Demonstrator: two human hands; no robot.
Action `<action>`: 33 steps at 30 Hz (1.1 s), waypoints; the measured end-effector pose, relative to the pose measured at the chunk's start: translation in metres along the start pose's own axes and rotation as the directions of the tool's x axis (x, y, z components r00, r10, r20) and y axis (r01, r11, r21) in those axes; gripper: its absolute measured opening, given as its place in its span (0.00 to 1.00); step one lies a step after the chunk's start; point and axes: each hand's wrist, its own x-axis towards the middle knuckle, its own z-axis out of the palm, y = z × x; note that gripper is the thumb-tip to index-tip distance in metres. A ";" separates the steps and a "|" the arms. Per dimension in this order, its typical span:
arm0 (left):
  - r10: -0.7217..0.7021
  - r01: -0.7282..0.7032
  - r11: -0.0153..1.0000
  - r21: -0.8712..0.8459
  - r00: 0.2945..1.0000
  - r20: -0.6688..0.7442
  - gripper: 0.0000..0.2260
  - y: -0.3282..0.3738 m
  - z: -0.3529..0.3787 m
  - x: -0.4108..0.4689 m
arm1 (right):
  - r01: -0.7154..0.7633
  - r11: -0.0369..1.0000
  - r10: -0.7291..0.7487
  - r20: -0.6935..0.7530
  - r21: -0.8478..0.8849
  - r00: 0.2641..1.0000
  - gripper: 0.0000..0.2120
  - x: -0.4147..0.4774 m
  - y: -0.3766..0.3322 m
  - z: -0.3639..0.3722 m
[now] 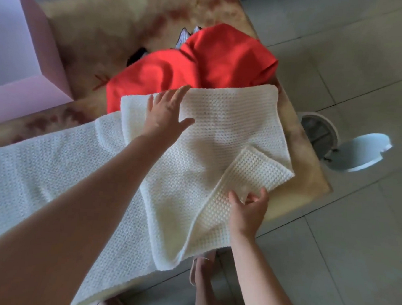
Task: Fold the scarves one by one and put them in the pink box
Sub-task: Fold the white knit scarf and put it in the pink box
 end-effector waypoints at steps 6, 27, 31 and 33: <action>-0.060 0.062 0.998 0.015 0.991 -0.121 0.14 0.005 -0.009 0.010 | 0.067 0.993 -0.078 0.117 0.095 0.990 0.17 -0.016 -0.007 -0.009; -0.367 0.407 0.848 -0.339 0.913 0.176 0.19 -0.085 -0.021 -0.160 | 0.481 0.876 -0.395 0.539 -0.022 0.744 0.13 -0.116 -0.017 0.039; -0.423 0.466 0.836 -0.290 0.883 0.202 0.16 -0.090 -0.024 -0.166 | 0.778 0.626 -0.639 0.542 -0.046 0.546 0.25 -0.070 -0.038 0.057; -0.440 0.481 0.811 -0.332 0.876 0.196 0.10 -0.097 -0.029 -0.172 | 0.908 0.388 -0.662 0.639 -0.156 0.392 0.34 -0.049 -0.050 0.069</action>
